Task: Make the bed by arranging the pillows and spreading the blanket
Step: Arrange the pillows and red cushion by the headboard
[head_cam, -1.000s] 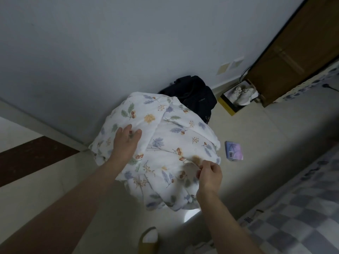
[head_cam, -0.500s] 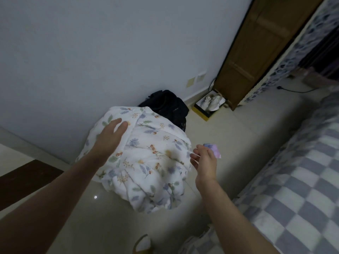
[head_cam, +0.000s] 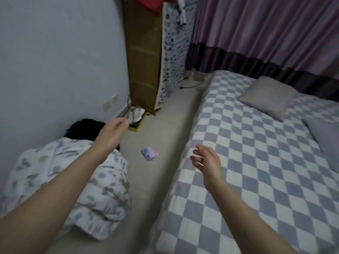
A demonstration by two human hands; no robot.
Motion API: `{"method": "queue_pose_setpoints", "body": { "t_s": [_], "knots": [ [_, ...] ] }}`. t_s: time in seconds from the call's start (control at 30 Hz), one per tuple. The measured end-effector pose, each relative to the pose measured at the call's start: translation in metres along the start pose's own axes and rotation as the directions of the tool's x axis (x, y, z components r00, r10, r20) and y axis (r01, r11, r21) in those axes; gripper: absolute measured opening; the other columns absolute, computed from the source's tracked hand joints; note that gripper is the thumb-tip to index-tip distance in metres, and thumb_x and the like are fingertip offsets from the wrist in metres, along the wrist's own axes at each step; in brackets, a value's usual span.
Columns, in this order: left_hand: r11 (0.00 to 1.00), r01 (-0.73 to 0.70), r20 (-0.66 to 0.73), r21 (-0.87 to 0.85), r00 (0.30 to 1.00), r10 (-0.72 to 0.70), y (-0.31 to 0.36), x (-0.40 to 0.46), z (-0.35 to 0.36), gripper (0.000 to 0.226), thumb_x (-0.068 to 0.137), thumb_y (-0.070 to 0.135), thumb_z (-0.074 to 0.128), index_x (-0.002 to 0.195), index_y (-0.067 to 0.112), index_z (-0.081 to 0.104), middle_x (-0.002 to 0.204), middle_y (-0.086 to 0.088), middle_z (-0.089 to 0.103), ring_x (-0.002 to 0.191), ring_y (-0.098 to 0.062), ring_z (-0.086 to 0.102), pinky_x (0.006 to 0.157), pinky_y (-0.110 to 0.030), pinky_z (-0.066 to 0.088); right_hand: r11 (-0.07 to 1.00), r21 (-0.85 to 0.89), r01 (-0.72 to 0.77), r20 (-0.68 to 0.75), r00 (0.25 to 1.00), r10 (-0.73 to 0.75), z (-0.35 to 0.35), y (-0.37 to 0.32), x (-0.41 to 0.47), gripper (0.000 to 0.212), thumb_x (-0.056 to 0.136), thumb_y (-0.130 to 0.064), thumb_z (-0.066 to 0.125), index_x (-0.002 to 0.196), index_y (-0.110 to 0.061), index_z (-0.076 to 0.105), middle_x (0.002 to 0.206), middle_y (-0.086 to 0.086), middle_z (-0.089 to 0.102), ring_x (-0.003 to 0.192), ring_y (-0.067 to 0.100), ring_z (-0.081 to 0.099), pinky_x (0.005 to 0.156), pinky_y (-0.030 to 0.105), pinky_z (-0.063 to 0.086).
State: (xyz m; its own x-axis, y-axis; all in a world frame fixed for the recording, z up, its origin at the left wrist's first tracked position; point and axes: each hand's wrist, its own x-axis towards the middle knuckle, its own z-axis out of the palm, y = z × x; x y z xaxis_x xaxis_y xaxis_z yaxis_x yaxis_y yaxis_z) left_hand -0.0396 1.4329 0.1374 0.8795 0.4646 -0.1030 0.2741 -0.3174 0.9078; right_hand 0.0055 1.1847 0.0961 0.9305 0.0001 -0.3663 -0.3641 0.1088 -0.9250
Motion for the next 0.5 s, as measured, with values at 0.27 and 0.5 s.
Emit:
{"method": "queue_pose_setpoints", "body": {
  "t_s": [0.27,0.5],
  "knots": [
    [0.979,-0.197,0.413,-0.053,0.888,0.201,0.074,-0.049,0.100,0.038,0.097,0.030,0.041,0.128,0.009,0.049,0.116,-0.009,0.056,0.106,-0.021,0.053,0.087,-0.032,0.036,0.973,0.200,0.116,-0.407,0.913,-0.025,-0.133,-0.012,-0.103,0.011,0.095,-0.013,0.050,0.088,-0.011,0.059,0.085,0.007,0.057,0.060,0.015,0.056,0.066,0.027,0.048],
    [0.925,-0.361,0.683,-0.117,0.647,0.339,0.130,-0.149,0.202,0.034,0.097,0.026,0.042,0.126,0.009,0.051,0.114,-0.008,0.058,0.104,-0.022,0.056,0.085,-0.031,0.038,0.931,0.243,0.272,-0.678,0.734,-0.038,-0.238,-0.003,-0.206,0.015,0.095,-0.012,0.048,0.084,-0.015,0.059,0.084,0.006,0.057,0.064,0.017,0.056,0.061,0.025,0.045]
  ]
}}
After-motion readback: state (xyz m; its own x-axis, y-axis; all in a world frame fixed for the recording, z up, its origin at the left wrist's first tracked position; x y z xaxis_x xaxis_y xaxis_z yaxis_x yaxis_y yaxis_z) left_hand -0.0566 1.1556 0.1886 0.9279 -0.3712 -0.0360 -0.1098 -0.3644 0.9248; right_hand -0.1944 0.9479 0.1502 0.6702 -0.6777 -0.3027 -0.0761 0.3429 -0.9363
